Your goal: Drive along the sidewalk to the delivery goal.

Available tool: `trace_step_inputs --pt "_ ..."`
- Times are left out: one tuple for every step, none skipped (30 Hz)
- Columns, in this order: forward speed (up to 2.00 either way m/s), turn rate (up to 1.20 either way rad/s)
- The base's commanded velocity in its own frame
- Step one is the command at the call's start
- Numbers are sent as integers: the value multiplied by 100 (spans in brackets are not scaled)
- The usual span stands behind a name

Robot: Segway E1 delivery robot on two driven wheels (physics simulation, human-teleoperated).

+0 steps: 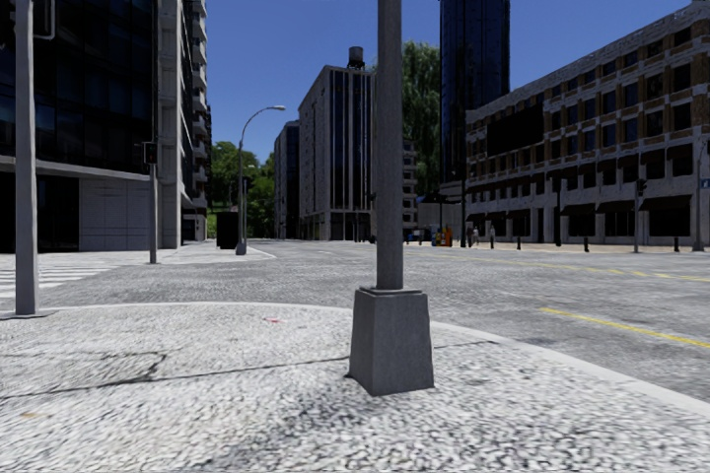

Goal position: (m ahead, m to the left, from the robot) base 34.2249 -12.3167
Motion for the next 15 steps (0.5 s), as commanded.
trace_step_inputs --pt "116 83" --pt "116 83" --pt "116 83" --pt "116 83" --pt "116 83" --pt "117 83" --pt "117 83" --pt "117 83" --pt "117 83" --pt "117 83" --pt "117 83" --pt "117 85" --pt "117 85" --pt "117 85" --pt "117 86"
